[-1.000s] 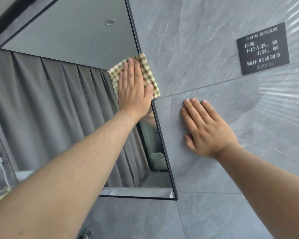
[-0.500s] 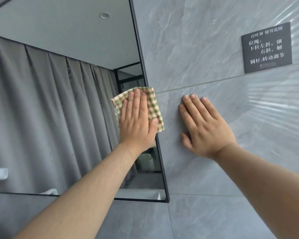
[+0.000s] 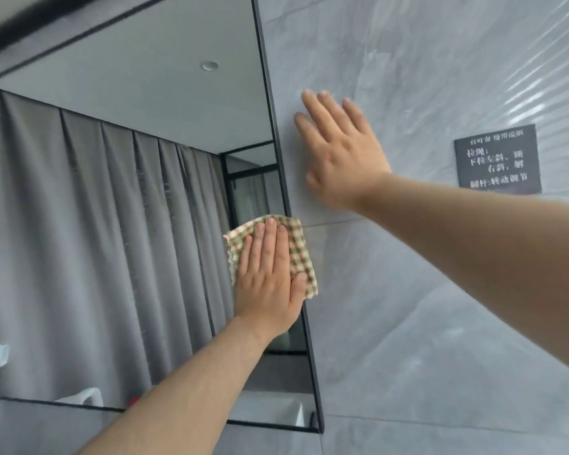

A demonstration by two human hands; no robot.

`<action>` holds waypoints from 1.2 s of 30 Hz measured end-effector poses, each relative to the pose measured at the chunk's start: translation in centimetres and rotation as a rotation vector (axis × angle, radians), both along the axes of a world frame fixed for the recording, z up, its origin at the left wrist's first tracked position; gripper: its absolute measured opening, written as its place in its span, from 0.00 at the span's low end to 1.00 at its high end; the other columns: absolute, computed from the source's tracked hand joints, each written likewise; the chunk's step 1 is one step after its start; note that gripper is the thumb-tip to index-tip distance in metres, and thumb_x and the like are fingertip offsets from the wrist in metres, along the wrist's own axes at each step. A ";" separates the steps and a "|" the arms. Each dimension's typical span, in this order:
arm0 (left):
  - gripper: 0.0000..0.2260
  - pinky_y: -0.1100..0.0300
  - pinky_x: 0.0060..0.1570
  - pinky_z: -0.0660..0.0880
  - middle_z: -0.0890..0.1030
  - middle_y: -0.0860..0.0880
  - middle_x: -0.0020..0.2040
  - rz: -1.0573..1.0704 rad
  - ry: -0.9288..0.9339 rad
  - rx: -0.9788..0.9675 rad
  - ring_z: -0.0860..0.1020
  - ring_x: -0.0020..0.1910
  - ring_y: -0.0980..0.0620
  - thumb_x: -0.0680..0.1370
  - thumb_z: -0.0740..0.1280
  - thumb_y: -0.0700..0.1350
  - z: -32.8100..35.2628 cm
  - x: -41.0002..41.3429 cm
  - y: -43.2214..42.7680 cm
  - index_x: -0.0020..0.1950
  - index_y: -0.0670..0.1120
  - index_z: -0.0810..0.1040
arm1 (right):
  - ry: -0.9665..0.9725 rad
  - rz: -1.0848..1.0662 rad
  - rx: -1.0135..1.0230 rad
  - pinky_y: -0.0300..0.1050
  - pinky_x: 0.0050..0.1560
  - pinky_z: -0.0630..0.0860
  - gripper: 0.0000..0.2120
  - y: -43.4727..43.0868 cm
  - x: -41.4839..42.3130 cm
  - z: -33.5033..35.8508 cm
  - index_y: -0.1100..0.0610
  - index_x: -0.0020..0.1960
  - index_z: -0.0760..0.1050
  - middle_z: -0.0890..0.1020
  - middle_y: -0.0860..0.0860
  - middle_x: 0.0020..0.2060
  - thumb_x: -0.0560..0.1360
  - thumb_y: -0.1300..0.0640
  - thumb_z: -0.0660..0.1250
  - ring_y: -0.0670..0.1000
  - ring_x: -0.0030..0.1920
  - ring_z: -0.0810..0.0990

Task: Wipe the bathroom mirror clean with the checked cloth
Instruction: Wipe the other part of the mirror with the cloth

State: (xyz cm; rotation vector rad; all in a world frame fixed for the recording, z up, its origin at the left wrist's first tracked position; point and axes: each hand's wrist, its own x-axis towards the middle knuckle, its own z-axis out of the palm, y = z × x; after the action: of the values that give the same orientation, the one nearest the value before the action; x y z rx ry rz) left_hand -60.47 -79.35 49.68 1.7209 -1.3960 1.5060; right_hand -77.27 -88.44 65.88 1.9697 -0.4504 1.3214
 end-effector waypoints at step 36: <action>0.31 0.54 0.78 0.38 0.40 0.49 0.82 0.026 0.183 -0.064 0.40 0.80 0.52 0.84 0.50 0.55 37.8 -2.0 -0.4 0.82 0.46 0.41 | -0.127 0.020 -0.070 0.62 0.75 0.59 0.33 -2.2 0.8 0.1 0.66 0.70 0.71 0.71 0.67 0.70 0.71 0.47 0.56 0.66 0.72 0.68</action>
State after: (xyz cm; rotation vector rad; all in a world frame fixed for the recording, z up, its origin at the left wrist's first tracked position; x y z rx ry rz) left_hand -62.49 -79.76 87.47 1.7938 -1.2236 1.3539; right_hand -76.42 -90.61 65.94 1.8442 -0.4396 1.4606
